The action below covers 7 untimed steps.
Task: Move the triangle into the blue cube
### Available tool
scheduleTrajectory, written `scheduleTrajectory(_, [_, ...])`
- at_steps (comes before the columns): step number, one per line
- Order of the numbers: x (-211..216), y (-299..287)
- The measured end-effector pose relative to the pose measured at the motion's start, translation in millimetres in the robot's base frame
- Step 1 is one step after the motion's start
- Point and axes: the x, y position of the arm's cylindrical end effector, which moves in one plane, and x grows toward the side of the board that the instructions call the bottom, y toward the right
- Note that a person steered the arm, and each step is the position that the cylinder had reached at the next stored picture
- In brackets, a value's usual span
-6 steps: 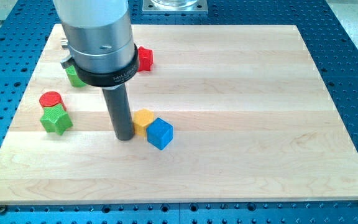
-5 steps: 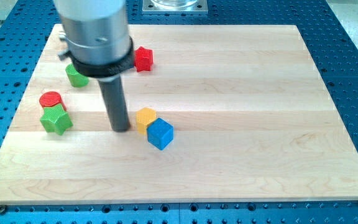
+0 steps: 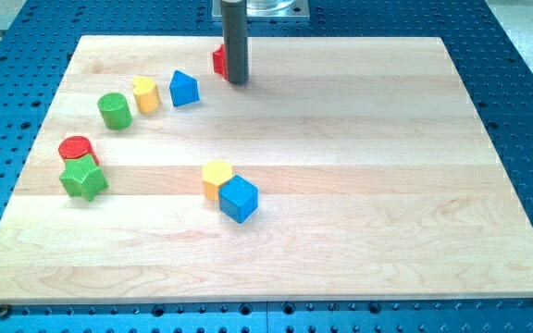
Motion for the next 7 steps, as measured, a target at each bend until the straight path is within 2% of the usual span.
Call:
scheduleTrajectory(1, [11.3,-72.6])
scheduleTrajectory(3, [82.0,13.0])
scheduleTrajectory(4, [78.9,4.9])
scheduleTrajectory(5, [50.5,15.5])
scheduleTrajectory(6, [50.5,-18.8])
scheduleTrajectory(7, [39.8,-28.8])
